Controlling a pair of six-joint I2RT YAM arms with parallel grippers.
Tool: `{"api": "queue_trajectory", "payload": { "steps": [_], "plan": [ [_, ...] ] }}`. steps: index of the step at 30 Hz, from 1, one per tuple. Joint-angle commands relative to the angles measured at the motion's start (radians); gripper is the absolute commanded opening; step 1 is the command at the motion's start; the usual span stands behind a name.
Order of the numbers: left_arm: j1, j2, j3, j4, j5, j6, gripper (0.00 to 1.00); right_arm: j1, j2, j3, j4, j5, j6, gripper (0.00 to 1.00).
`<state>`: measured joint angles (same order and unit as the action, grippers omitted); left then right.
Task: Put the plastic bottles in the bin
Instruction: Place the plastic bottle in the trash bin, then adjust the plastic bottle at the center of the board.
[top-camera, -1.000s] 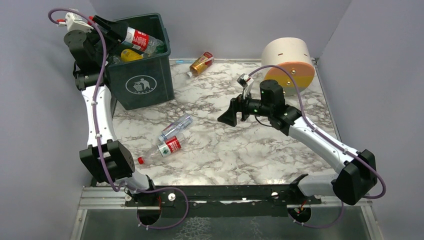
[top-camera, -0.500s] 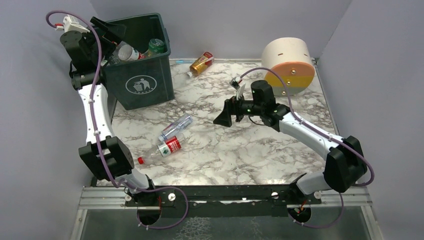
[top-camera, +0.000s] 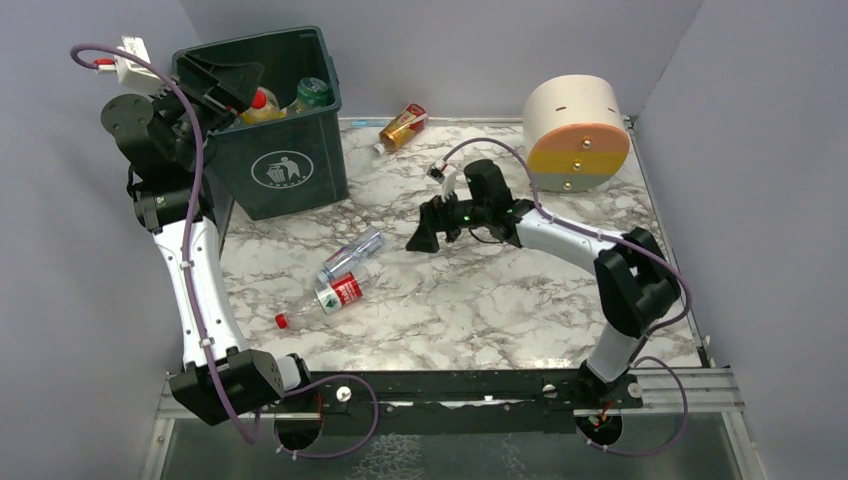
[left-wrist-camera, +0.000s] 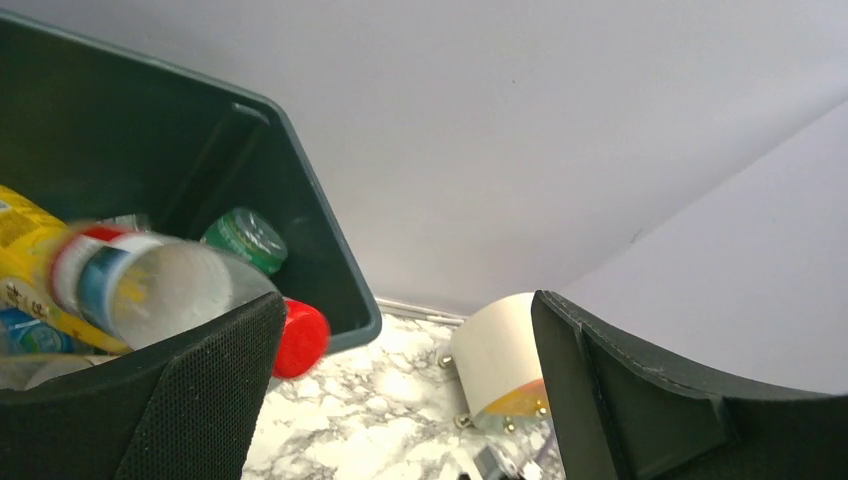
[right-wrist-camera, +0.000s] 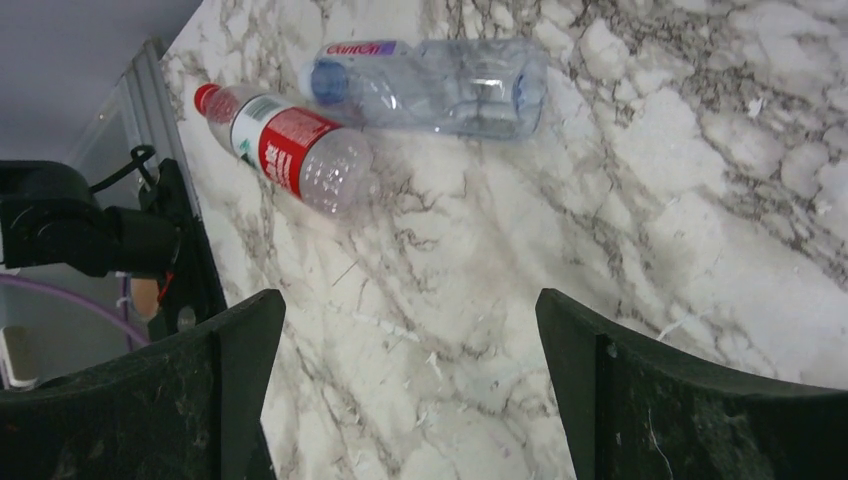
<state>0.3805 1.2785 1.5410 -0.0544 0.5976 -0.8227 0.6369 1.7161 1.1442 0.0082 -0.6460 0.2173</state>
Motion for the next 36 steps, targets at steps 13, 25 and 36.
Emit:
{"api": "queue_trajectory", "payload": {
  "steps": [13, 25, 36],
  "plan": [
    [0.006, -0.083, -0.146, -0.03, 0.026, 0.026, 0.99, 0.047, 0.301, 0.295, 0.066, 0.052, -0.237, 1.0],
    [0.006, -0.166, -0.238, -0.039, 0.073, 0.015, 0.99, 0.065, 0.393, 0.357, 0.204, 0.008, -0.269, 1.0],
    [0.006, -0.232, -0.314, -0.058, 0.107, 0.016, 0.99, 0.116, 0.523, 0.464, 0.277, -0.071, -0.29, 1.0]
  ]
}}
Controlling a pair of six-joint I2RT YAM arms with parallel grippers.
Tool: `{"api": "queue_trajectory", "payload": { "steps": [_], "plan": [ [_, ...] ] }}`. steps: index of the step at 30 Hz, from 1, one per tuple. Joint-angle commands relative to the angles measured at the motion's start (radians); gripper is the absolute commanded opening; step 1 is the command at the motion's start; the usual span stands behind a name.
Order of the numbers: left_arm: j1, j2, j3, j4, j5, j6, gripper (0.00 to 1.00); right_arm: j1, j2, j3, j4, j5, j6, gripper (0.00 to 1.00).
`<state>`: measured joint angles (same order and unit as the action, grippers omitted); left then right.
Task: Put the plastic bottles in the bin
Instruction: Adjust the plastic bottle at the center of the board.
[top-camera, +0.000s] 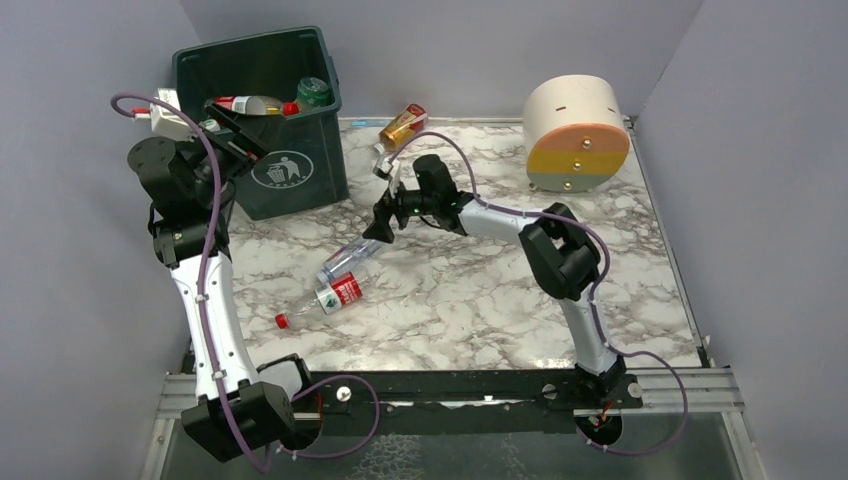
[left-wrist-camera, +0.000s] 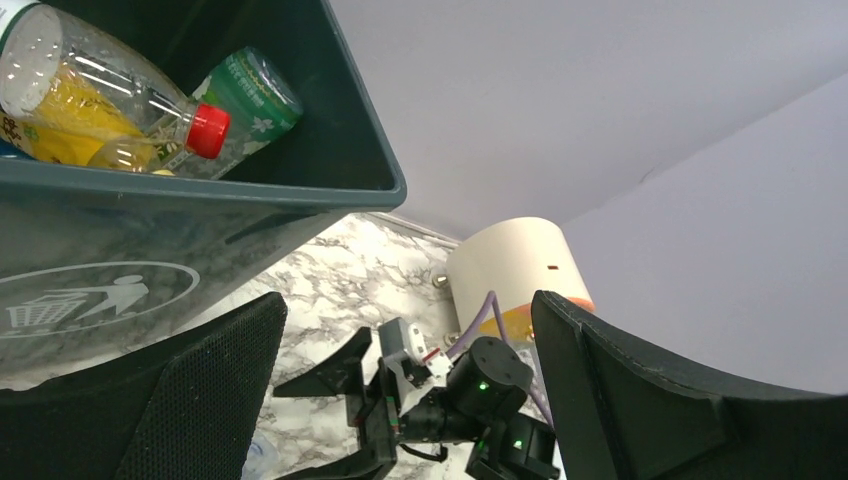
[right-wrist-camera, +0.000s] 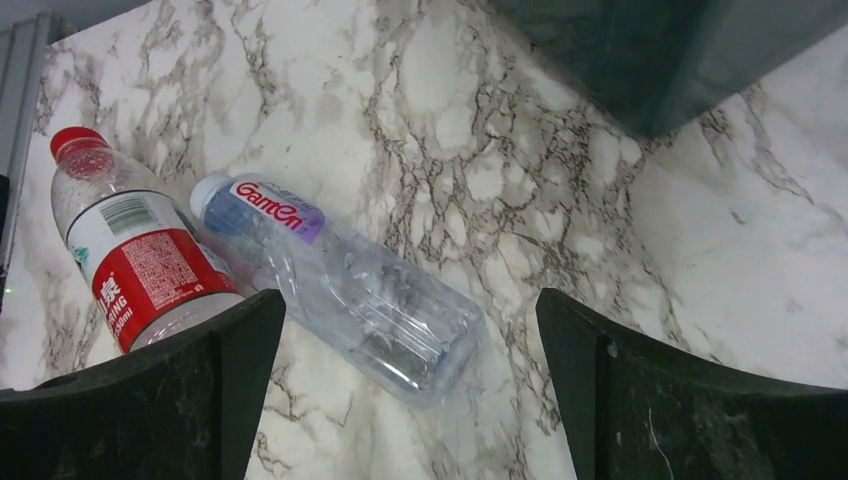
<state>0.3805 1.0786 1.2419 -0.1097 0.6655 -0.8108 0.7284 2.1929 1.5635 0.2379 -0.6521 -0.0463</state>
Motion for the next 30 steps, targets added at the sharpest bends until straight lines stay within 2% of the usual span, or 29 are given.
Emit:
{"api": "queue_trajectory", "payload": {
  "steps": [1, 9, 16, 23, 30],
  "plan": [
    [0.006, -0.033, -0.017, -0.004, 0.04, 0.005, 0.99, 0.031, 0.056, 0.051, 0.046, -0.072, -0.032, 1.0],
    [0.006, -0.02, -0.014, 0.001, 0.048, 0.007, 0.99, 0.068, 0.121, 0.104, -0.017, -0.088, -0.105, 1.0],
    [0.006, -0.015, -0.012, -0.002, 0.046, 0.014, 0.99, 0.076, 0.16, 0.136, -0.083, -0.041, -0.152, 1.0],
    [0.006, -0.011, -0.009, -0.002, 0.048, 0.016, 0.99, 0.076, 0.117, 0.051, -0.068, 0.069, -0.172, 1.0],
    [0.006, -0.011, -0.011, 0.0, 0.052, 0.014, 0.99, 0.076, 0.056, -0.045, -0.048, 0.131, -0.182, 0.94]
  ]
}}
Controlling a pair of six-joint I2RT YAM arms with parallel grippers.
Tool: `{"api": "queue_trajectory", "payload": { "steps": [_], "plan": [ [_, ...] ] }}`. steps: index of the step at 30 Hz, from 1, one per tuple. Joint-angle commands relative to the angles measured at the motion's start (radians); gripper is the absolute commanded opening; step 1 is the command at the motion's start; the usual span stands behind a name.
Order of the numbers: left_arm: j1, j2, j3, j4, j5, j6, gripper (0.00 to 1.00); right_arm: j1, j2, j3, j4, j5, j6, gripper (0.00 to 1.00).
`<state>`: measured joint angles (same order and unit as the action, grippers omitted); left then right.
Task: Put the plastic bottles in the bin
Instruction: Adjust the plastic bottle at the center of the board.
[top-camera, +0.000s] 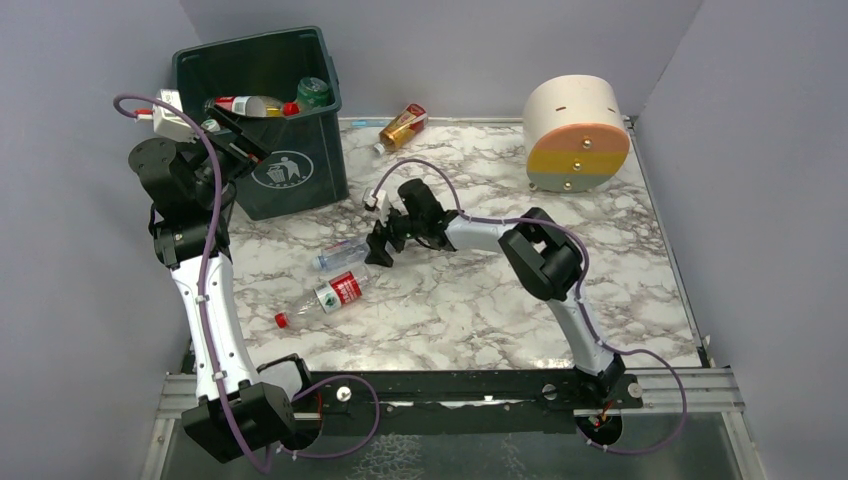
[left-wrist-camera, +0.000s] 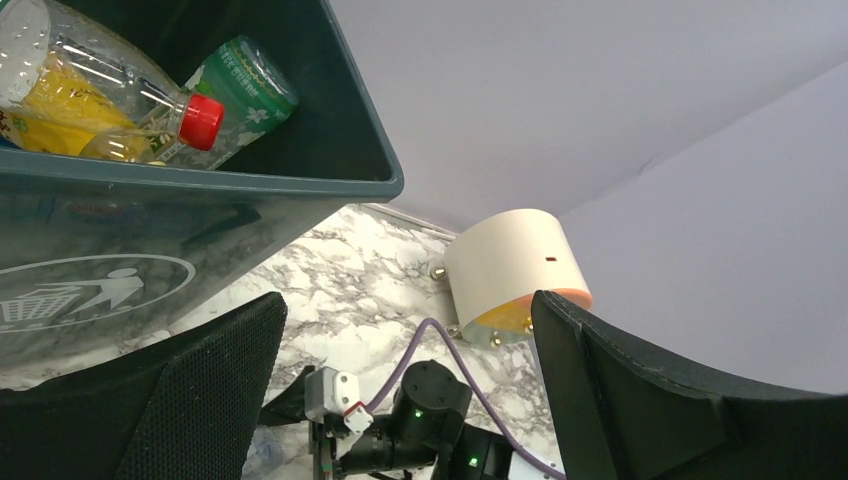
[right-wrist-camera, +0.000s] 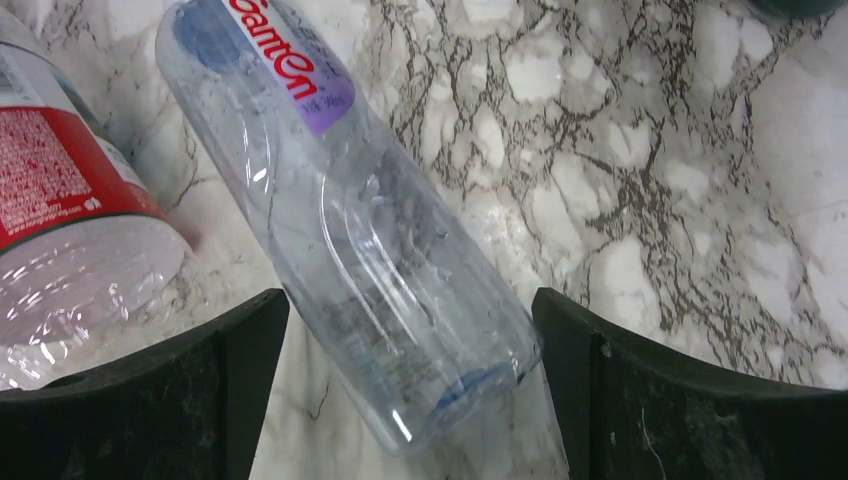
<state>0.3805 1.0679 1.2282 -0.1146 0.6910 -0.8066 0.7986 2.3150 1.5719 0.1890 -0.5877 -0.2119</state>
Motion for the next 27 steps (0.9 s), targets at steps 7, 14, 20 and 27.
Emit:
{"api": "queue_trajectory", "payload": {
  "steps": [7, 14, 20, 27],
  "plan": [
    [0.005, -0.003, 0.0, 0.01, 0.027, 0.006, 0.99, 0.007, -0.115, -0.111, 0.031, 0.045, -0.015, 0.87],
    [0.005, -0.006, -0.009, 0.013, 0.027, 0.007, 0.99, 0.007, -0.212, -0.213, 0.08, 0.064, -0.024, 0.86],
    [0.005, -0.009, -0.018, 0.023, 0.027, 0.0, 0.99, 0.007, -0.206, -0.169, 0.049, 0.138, -0.074, 1.0],
    [0.005, -0.018, -0.02, 0.024, 0.038, -0.007, 0.99, 0.007, -0.137, -0.089, 0.032, 0.078, -0.135, 0.99]
  ]
}}
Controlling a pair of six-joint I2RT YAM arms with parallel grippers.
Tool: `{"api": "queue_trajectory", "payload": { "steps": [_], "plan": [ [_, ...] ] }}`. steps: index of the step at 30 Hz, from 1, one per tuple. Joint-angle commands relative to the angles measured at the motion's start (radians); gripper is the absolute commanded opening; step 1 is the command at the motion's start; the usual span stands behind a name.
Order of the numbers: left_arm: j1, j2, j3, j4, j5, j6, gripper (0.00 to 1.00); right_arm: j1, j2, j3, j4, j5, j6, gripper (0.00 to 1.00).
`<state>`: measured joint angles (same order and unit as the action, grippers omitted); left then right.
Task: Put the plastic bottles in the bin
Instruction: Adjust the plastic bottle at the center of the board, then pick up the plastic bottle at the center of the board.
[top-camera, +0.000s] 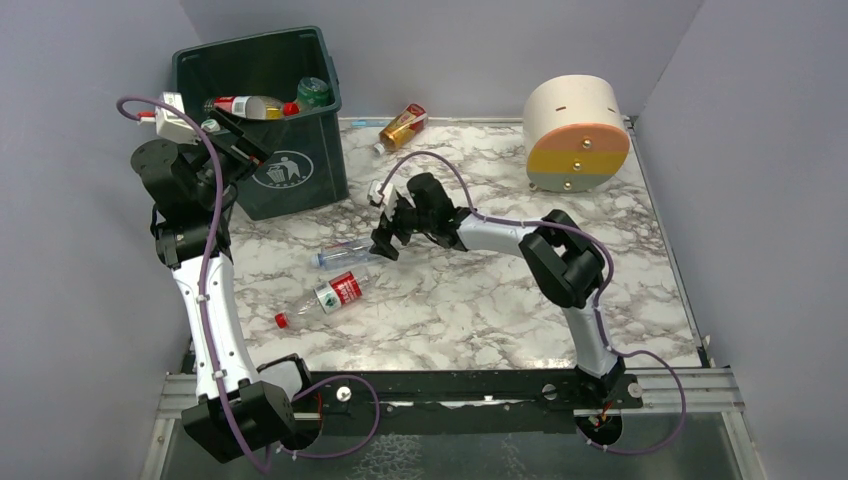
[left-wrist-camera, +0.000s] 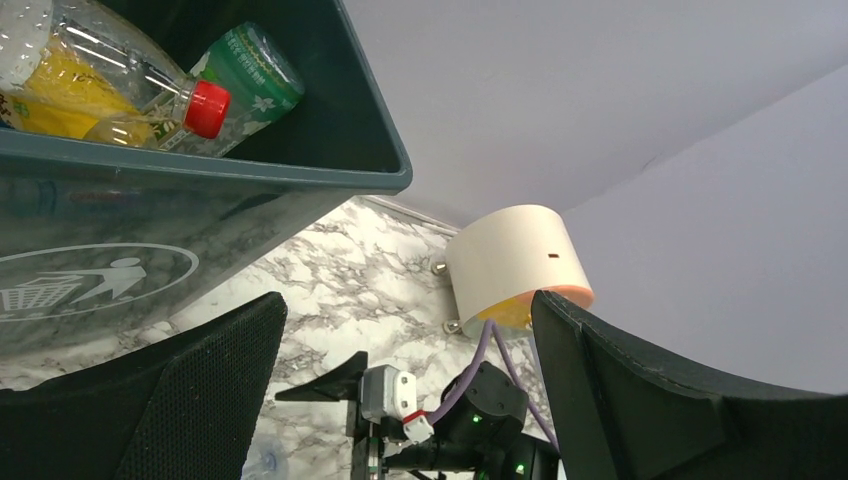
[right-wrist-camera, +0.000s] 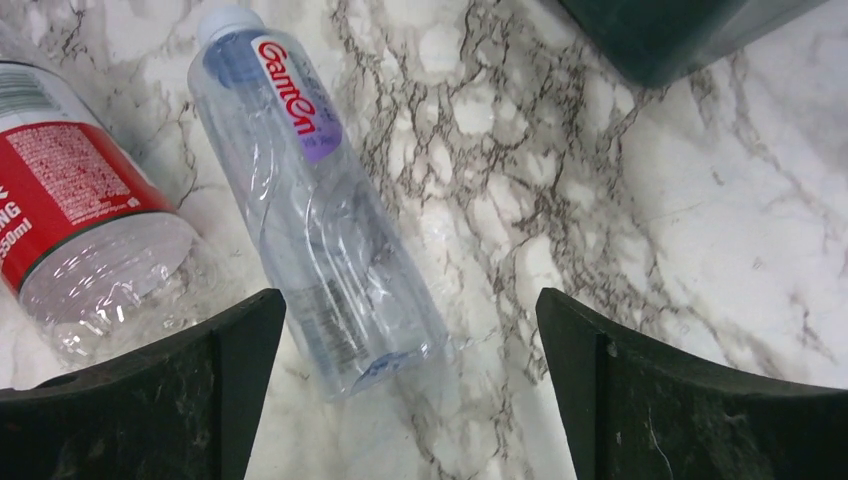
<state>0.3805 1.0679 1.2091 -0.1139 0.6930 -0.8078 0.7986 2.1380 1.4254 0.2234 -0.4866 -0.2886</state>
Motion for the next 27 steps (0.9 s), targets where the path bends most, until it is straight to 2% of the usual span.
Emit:
{"api": "queue_trajectory", "payload": {
  "steps": [1, 11, 19, 23, 27],
  "plan": [
    [0.005, -0.019, -0.002, 0.021, 0.039, -0.009, 0.99, 0.006, 0.044, 0.065, -0.002, -0.039, -0.067, 0.99],
    [0.005, -0.052, -0.026, -0.028, 0.058, 0.003, 0.99, 0.007, 0.119, 0.188, -0.118, -0.22, -0.123, 1.0],
    [0.005, -0.096, -0.056, -0.037, 0.06, -0.013, 0.99, 0.007, 0.183, 0.251, -0.215, -0.261, -0.153, 1.0],
    [0.005, -0.092, -0.065, -0.043, 0.068, -0.006, 0.99, 0.007, 0.202, 0.255, -0.214, -0.259, -0.144, 0.95],
    [0.005, -0.092, -0.068, -0.044, 0.072, -0.002, 0.99, 0.007, 0.204, 0.244, -0.191, -0.242, -0.121, 0.87]
  ]
}}
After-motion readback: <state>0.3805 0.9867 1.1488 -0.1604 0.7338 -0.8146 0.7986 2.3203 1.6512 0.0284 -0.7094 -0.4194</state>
